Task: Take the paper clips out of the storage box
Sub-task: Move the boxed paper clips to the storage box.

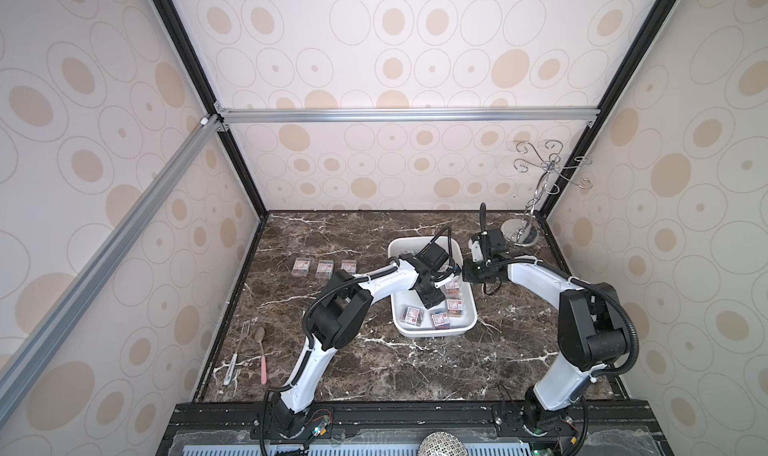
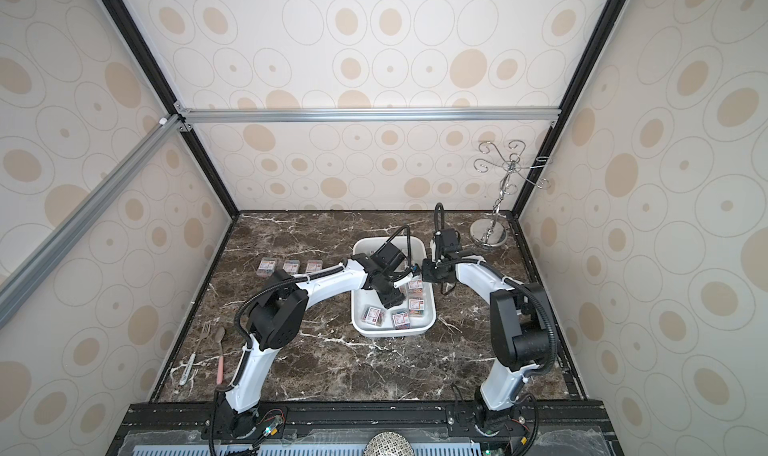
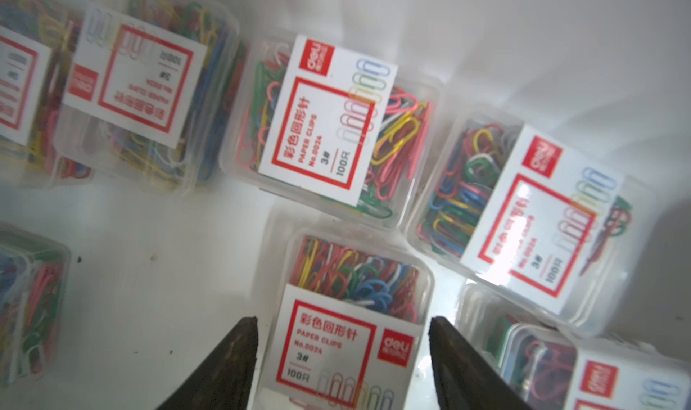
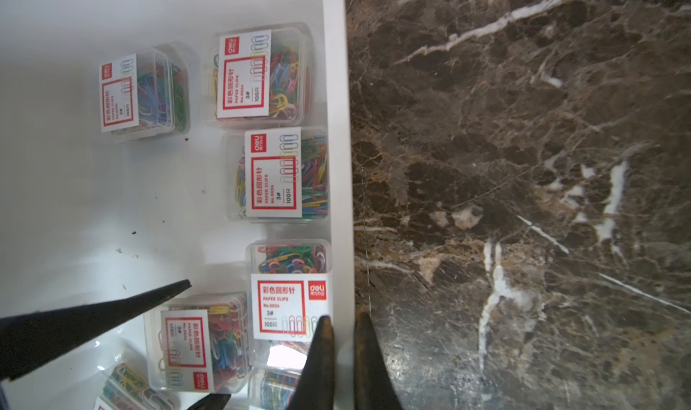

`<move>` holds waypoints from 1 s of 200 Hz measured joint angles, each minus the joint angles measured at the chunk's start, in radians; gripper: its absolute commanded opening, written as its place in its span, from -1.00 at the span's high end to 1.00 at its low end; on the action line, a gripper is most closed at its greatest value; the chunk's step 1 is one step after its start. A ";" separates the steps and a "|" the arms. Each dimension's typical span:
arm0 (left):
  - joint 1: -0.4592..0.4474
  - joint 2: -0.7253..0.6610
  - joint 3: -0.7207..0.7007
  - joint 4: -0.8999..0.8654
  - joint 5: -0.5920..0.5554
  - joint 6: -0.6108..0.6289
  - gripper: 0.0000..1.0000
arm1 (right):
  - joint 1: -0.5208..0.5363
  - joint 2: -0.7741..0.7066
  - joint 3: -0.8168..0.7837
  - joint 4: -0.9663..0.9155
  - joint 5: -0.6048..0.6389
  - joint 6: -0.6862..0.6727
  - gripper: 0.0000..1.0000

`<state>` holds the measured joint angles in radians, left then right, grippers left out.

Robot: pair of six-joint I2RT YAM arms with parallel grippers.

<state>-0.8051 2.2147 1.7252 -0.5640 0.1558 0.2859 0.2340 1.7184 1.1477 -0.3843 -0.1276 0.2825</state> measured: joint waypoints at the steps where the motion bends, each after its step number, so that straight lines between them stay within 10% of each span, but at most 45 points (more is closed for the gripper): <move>1: 0.000 0.000 0.000 0.000 0.000 0.000 -0.43 | 0.000 0.000 0.000 0.000 0.000 0.000 0.83; 200: 0.084 0.043 0.064 -0.032 -0.071 -0.159 -0.16 | 0.000 -0.004 -0.008 0.009 0.001 0.000 0.84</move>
<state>-0.7208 2.2578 1.7889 -0.5961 0.0853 0.1265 0.2340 1.7145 1.1397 -0.3756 -0.1268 0.2829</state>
